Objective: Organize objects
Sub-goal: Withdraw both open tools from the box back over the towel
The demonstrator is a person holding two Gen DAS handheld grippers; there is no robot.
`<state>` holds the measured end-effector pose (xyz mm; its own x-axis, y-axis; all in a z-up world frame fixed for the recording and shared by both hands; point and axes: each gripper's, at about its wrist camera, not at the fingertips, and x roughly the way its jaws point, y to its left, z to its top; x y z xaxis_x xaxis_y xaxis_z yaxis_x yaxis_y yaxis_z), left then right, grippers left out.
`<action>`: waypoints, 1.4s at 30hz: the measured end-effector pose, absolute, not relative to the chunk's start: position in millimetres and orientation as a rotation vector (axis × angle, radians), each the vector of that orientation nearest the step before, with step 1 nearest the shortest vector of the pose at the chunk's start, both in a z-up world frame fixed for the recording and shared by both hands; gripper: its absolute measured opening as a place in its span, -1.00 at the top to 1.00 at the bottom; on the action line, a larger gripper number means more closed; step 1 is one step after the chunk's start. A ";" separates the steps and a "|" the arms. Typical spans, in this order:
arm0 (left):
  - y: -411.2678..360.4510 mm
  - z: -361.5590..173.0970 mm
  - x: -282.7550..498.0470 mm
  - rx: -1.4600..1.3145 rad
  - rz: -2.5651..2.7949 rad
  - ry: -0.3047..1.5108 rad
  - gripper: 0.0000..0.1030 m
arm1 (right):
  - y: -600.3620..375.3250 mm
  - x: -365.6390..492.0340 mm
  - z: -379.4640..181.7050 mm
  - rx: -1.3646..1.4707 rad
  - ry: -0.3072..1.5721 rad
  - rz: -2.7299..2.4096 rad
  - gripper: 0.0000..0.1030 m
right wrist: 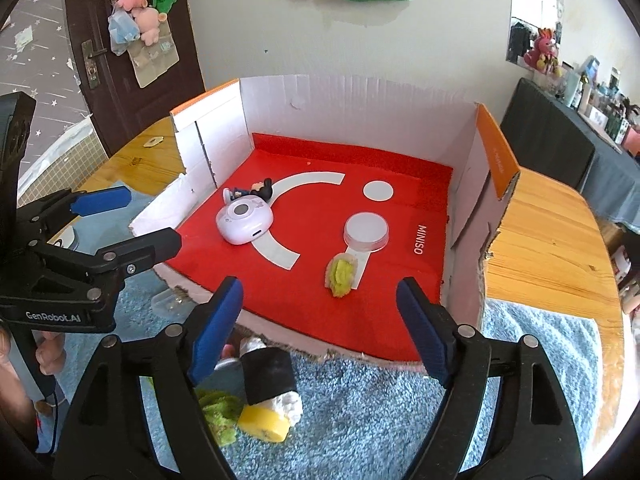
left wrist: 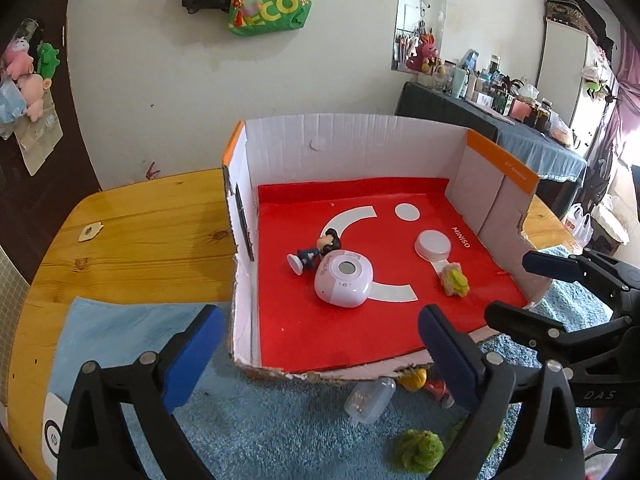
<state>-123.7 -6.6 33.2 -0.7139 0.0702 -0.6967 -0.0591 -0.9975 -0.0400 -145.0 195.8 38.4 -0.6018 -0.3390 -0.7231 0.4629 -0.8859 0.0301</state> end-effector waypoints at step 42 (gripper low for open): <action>0.5 18.8 -68.2 -1.175 2.836 0.010 -0.99 | 212.5 -82.9 20.7 1.079 0.251 -2.534 -0.70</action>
<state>-68.2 0.5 18.8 -0.7045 0.0639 -0.7068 -0.0687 -0.9974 -0.0216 -82.9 212.5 20.7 -0.6366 -0.2681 -0.7231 0.4046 -0.9143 -0.0173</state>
